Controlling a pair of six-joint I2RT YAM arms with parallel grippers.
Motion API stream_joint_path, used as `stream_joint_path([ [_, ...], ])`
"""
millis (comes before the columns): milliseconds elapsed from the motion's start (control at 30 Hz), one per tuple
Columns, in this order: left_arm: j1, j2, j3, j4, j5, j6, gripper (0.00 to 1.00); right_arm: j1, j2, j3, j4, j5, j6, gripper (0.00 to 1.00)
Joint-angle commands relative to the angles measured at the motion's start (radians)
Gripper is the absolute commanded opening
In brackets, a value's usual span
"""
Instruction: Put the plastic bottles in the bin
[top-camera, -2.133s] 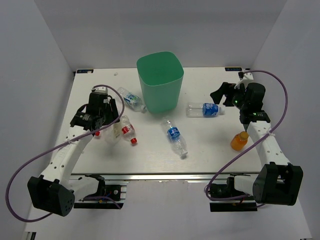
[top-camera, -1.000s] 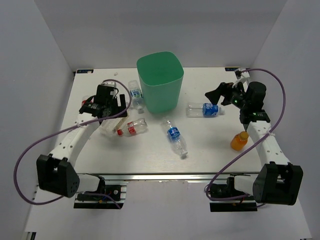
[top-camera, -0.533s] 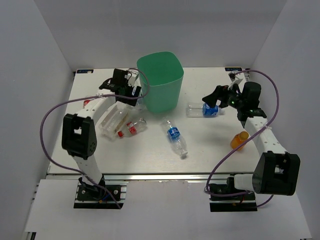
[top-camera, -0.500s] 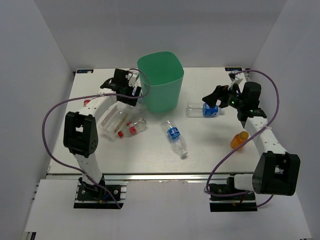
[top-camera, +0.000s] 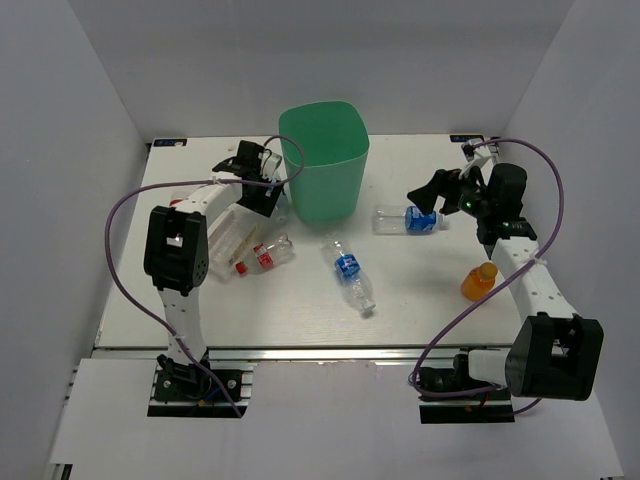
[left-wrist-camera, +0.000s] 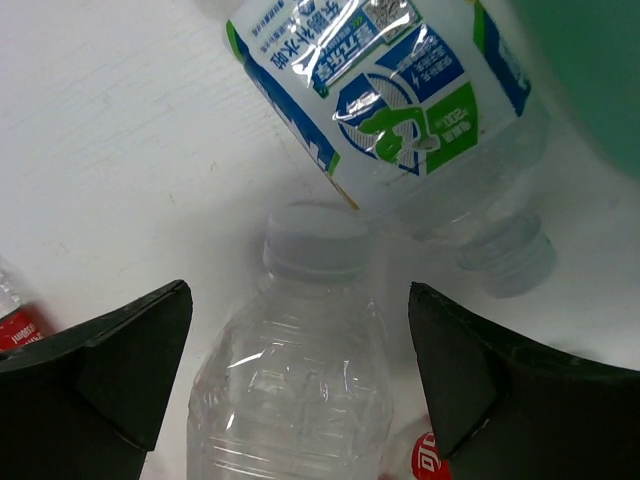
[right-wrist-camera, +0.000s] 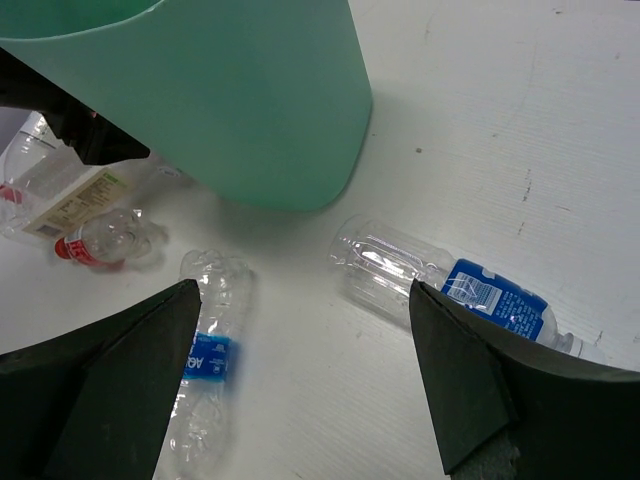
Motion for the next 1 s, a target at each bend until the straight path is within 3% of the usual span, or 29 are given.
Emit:
stream_joint_path([
  [0,0.021,0.019,-0.010,-0.031,-0.017,-0.007,0.98,0.000,-0.035,0.010,0.015,0.014,-0.025,0.89],
  [233,0.034,-0.032,-0.157,0.035,-0.032,-0.037,0.98,0.000,-0.045,-0.003,0.036,0.017,-0.023,0.89],
  [433,0.035,0.019,-0.142,0.033,-0.033,-0.066,0.96,0.000,-0.046,-0.006,0.038,0.022,-0.017,0.89],
  [533,0.034,0.002,-0.138,0.029,-0.043,-0.072,0.78,0.000,-0.055,-0.009,0.041,0.031,-0.013,0.89],
  [567,0.035,-0.009,-0.130,0.027,-0.041,-0.073,0.63,0.000,-0.057,-0.009,0.044,0.030,-0.011,0.89],
  [633,0.034,-0.051,-0.119,0.020,-0.046,-0.086,0.47,0.000,-0.060,-0.012,0.047,0.030,-0.005,0.89],
  [667,0.035,-0.071,-0.115,0.021,-0.050,-0.092,0.35,0.000,-0.064,-0.012,0.050,0.028,-0.002,0.89],
  [967,0.034,-0.320,-0.018,0.017,-0.098,-0.142,0.27,0.000,-0.103,-0.021,0.059,0.023,0.007,0.89],
])
